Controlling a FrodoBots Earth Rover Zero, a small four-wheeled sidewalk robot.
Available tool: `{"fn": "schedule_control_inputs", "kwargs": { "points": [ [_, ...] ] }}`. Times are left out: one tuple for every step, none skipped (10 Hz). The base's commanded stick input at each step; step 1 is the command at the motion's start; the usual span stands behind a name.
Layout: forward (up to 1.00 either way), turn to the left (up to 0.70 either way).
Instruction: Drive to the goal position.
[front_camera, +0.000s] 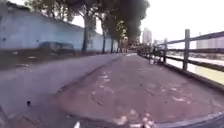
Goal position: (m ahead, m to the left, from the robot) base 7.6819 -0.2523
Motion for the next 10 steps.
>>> {"fn": "schedule_control_inputs", "kwargs": {
  "points": [
    [0.7,-0.35],
    [0.7,-0.35],
    [0.7,-0.35],
    [0.7,-0.35],
    [0.7,-0.35],
    [0.7,-0.35],
    [0.7,-0.35],
    [0.7,-0.35],
    [0.7,-0.35],
    [0.7,-0.35]
  ]
}}
